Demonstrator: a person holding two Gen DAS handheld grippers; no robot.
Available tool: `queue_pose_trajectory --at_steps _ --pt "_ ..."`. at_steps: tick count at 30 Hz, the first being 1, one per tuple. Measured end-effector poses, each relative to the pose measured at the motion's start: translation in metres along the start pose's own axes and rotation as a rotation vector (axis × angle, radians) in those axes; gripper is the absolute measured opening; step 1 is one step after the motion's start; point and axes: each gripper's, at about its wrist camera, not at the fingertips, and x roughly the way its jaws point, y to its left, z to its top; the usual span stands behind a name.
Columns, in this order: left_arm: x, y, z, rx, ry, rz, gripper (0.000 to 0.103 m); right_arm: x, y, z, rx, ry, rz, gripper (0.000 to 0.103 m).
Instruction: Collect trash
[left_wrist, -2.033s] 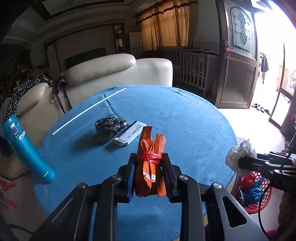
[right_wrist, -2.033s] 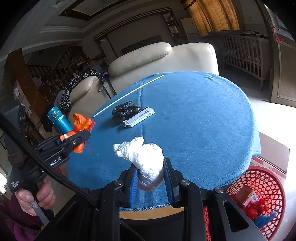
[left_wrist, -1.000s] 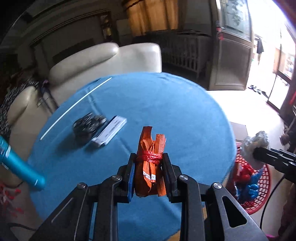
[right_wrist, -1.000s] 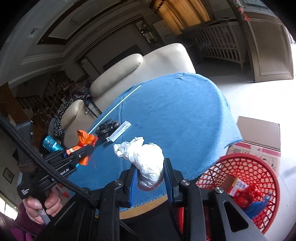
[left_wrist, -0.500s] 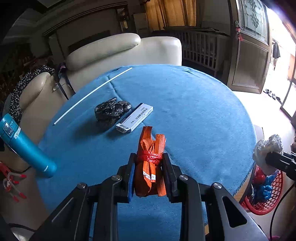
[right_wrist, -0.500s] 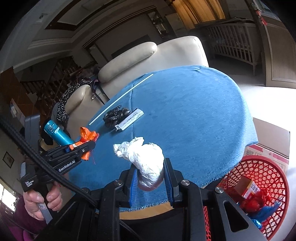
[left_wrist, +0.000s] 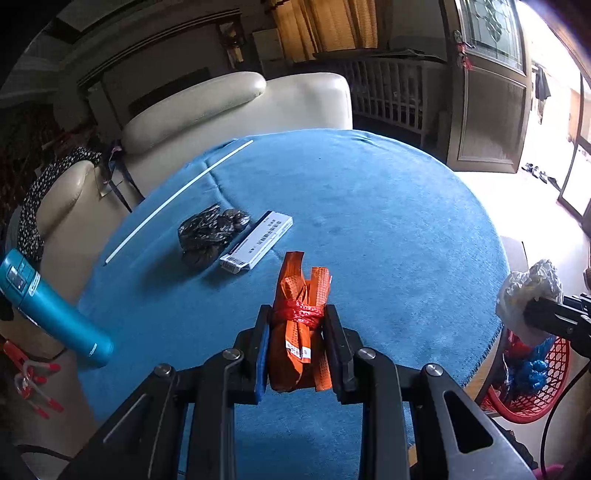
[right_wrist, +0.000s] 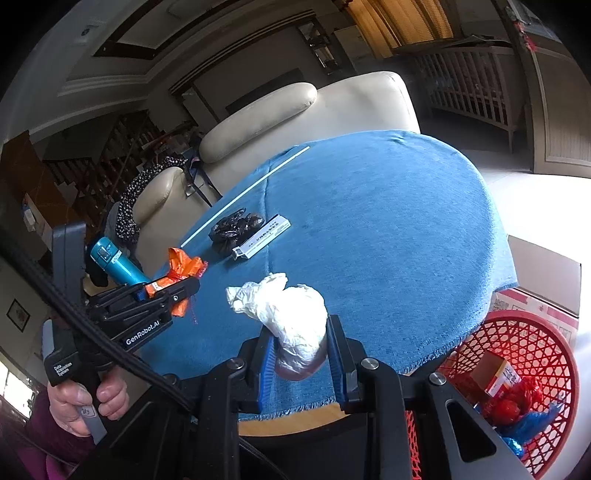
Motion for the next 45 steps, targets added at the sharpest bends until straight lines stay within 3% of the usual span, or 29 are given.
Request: queue_pose_trajectory --at_steps 26,45 --pt "0.002 -0.048 0.015 0.110 -0.002 -0.021 0.028 -0.020 -0.030 0.000 0.066 -0.041 0.017 0.028" --pt "0.004 -0.094 0.023 0.211 -0.010 -0.084 0.028 -0.039 -0.059 -0.003 0.117 -0.063 -0.044 0.028"
